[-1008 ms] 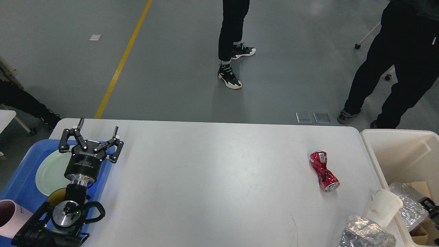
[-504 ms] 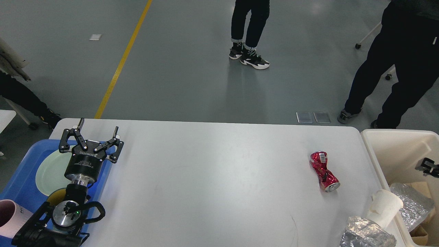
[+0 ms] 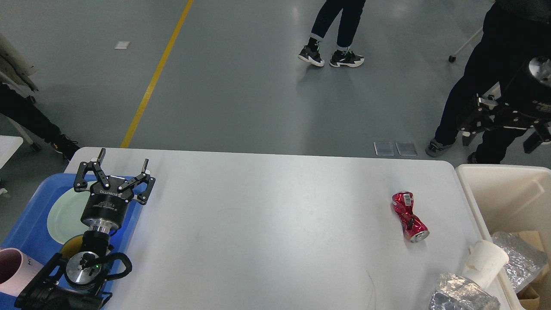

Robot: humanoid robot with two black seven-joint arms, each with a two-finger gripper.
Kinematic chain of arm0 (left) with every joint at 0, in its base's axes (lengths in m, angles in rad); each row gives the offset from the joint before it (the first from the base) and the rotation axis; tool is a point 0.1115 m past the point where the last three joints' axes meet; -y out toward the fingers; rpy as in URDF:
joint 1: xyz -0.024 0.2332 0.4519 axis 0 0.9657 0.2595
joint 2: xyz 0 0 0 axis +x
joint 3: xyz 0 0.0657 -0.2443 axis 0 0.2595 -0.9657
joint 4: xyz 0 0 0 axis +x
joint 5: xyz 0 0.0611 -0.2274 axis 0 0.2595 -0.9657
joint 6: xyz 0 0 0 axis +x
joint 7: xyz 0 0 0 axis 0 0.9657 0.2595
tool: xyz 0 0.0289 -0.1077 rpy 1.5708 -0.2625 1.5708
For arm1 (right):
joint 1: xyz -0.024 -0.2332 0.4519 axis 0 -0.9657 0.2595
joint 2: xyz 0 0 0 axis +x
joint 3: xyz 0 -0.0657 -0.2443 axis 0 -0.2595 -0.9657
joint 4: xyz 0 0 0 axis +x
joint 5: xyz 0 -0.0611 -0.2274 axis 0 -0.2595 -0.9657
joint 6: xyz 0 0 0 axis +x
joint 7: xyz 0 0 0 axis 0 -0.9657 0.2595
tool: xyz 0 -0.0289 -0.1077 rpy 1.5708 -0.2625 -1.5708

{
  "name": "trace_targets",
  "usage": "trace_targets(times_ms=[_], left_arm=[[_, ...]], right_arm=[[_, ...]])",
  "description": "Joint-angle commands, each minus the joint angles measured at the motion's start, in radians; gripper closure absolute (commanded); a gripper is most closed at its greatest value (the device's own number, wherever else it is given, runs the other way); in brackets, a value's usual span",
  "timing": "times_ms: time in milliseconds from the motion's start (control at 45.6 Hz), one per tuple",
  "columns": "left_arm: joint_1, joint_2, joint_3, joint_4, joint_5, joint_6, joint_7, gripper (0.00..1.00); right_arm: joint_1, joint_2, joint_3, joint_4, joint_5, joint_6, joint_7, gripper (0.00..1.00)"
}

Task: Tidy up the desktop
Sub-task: 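Raise the right gripper out of the bin and bring it back over the table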

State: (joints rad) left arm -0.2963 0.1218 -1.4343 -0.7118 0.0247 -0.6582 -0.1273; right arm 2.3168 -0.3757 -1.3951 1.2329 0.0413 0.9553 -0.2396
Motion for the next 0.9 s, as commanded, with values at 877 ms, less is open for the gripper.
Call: trace_targets(times_ms=[877], left_arm=[[-0.001, 0.001, 0.0, 0.0, 0.0, 0.002, 0.0, 0.03]], right_arm=[[-0.055, -0.034, 0.073, 0.271, -0.05, -0.268, 0.006, 0.0]])
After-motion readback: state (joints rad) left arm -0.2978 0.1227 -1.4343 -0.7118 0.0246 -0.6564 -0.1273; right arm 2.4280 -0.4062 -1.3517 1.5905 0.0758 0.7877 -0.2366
